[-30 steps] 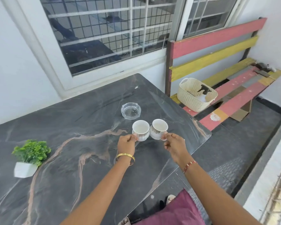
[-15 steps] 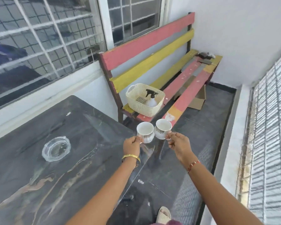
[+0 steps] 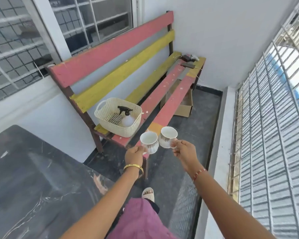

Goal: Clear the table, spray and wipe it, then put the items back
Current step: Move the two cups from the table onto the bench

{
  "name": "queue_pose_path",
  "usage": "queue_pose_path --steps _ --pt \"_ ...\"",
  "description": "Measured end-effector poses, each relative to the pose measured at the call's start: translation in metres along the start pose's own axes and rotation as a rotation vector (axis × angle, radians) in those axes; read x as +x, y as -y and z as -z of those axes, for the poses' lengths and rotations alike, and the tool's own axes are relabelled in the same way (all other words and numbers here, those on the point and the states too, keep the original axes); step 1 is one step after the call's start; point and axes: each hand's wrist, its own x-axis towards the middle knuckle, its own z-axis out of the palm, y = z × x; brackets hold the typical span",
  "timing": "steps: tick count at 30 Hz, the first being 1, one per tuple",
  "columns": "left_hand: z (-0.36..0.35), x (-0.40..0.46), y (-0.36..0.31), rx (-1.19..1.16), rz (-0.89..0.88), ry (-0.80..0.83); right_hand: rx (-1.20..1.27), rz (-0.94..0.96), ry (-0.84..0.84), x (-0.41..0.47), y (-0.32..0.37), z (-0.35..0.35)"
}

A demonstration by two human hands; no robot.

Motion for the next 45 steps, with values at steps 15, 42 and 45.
queue_pose_path --steps 15,42,45 --pt "-0.131 0.205 -0.08 -0.019 0.089 -0.01 -0.125 -0.085 0.055 0.243 0.082 -0.024" --pt "-0.247 0.452 -0.096 -0.084 0.551 -0.428 -0.634 -0.319 0.448 0.586 0.096 -0.13" --pt "-0.247 0.47 -0.075 -0.044 0.601 -0.433 -0.684 -0.326 0.438 0.608 0.079 -0.141"
